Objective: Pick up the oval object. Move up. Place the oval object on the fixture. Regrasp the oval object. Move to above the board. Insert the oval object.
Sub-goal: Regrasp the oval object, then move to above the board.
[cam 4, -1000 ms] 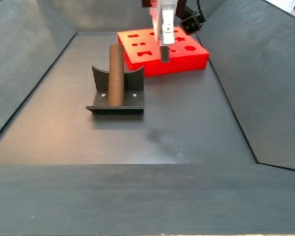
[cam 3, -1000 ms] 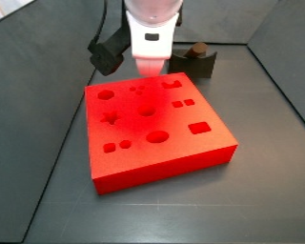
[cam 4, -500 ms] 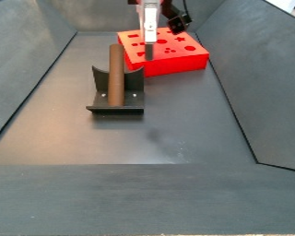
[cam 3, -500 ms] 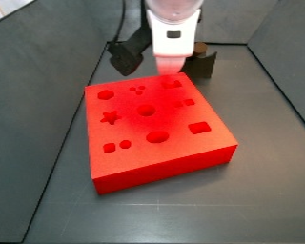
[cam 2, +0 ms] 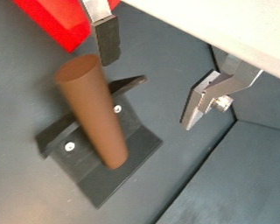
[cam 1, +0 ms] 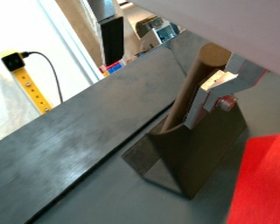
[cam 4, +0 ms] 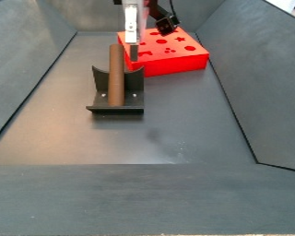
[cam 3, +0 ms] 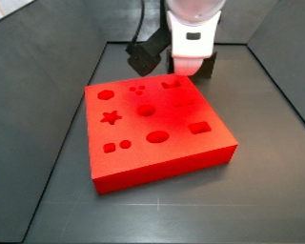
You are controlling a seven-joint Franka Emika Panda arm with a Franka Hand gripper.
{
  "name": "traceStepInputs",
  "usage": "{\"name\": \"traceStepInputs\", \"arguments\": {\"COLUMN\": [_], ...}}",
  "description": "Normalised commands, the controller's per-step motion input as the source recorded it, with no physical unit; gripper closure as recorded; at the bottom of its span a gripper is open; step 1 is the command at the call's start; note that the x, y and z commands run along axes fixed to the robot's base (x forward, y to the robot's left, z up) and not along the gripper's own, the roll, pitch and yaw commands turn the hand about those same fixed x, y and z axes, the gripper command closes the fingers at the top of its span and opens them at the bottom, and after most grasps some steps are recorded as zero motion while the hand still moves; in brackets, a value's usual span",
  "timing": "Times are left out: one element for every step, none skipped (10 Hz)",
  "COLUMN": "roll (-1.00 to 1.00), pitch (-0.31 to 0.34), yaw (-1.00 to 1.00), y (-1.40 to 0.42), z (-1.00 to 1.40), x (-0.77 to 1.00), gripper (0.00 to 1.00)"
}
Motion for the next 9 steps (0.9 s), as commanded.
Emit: {"name": "traceStepInputs", "arguments": {"roll": [0.06, 0.07, 0.09, 0.09, 0.10, 0.10, 0.00, 0.10, 0.08], "pitch": [0.137, 0.144, 0.152, 0.155, 0.157, 0.158, 0.000, 0.116, 0.115], "yaw": [-0.01, 0.01, 0.04, 0.05, 0.08, 0.09, 0.00, -0.01, -0.01], "y": [0.00, -0.01, -0.01, -0.01, -0.02, -0.02, 0.00, 0.26, 0.25], "z": [-0.04, -0.03, -0.03, -0.03, -0.02, -0.03, 0.00, 1.00, 1.00], "x": [0.62, 0.53, 0.42, 0.37, 0.27, 0.21, 0.00, 0.09, 0.09], "gripper": [0.00, 0.00, 0.00, 0.00, 0.00, 0.00, 1.00, 1.00, 1.00]}}
